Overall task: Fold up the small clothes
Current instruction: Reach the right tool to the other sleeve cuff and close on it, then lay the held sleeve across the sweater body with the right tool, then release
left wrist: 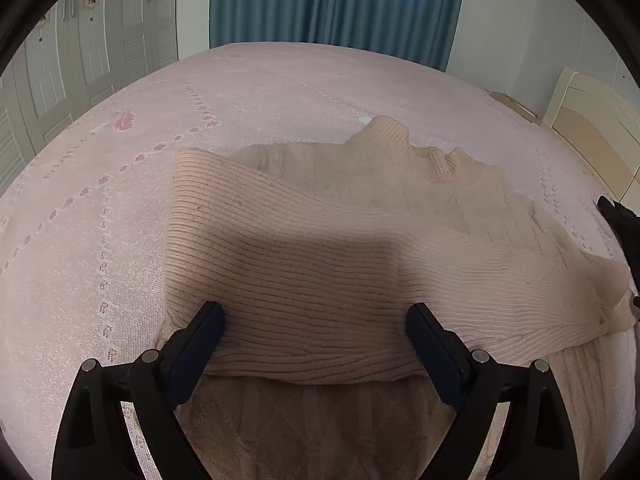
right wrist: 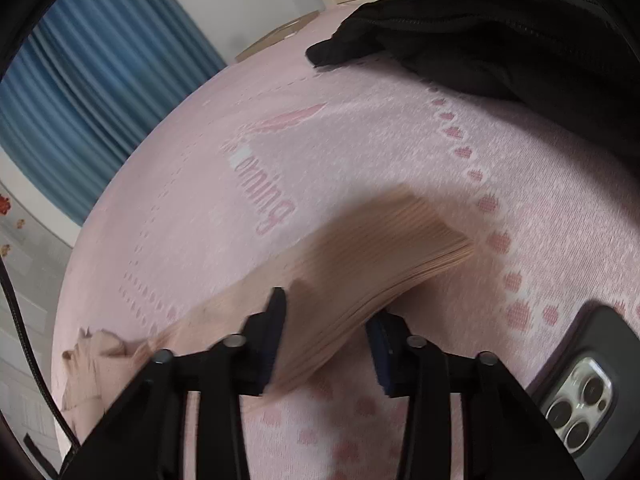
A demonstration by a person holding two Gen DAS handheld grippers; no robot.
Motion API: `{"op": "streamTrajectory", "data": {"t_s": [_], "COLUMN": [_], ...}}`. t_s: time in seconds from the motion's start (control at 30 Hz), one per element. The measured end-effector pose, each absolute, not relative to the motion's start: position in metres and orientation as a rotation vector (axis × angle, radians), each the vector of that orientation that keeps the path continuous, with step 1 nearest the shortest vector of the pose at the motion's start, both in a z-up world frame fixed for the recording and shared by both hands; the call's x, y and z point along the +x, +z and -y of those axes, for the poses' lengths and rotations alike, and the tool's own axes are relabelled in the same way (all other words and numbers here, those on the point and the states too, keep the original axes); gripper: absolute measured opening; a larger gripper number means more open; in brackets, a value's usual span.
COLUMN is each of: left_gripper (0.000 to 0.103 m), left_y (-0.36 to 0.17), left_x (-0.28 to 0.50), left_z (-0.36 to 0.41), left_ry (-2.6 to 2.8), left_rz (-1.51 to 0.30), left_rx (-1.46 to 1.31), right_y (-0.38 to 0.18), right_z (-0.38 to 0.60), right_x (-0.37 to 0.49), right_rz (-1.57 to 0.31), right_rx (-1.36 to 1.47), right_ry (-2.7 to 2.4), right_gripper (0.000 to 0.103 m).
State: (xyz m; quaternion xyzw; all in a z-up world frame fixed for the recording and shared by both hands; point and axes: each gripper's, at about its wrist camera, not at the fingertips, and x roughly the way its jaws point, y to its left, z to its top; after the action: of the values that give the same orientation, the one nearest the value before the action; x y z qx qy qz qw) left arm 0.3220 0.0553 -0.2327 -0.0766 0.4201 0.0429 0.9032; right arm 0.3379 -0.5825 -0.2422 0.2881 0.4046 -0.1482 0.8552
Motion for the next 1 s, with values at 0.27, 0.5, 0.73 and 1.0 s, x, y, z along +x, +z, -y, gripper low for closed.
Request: {"op": "streamTrajectory", "data": {"t_s": [0.27,0.5,0.73,1.0], "left_gripper": [0.093,0.093,0.093,0.093], "left_y": [-0.225,-0.194,-0.196,-0.2], "left_x": [0.314,0.281,0.254,0.244], "left_z": [-0.07,-0.102,-0.173,-0.216], "left_ry": [0.04,0.03,0.241,0.304], "left_rz": [-0.838,-0.746,-0.737,-0.743], "left_rx": [-0.268,-0.363,-0.46,-0.495], "right_y": [-0.188,-0.091,-0.038,-0.076], "right_z": [0.556,0.456,0.295,0.082], "right_x": [0.332,0.325,0.338,0.35], "right_rz": [-0.754,-0.647,-0.603,-0.691], "right_rx": [0.412,0.215,0.064,0.015], "right_ry": [-0.33,-0.242,-0.028,0.322], "right_gripper": [0.006,0.006,0.006,0.006]}}
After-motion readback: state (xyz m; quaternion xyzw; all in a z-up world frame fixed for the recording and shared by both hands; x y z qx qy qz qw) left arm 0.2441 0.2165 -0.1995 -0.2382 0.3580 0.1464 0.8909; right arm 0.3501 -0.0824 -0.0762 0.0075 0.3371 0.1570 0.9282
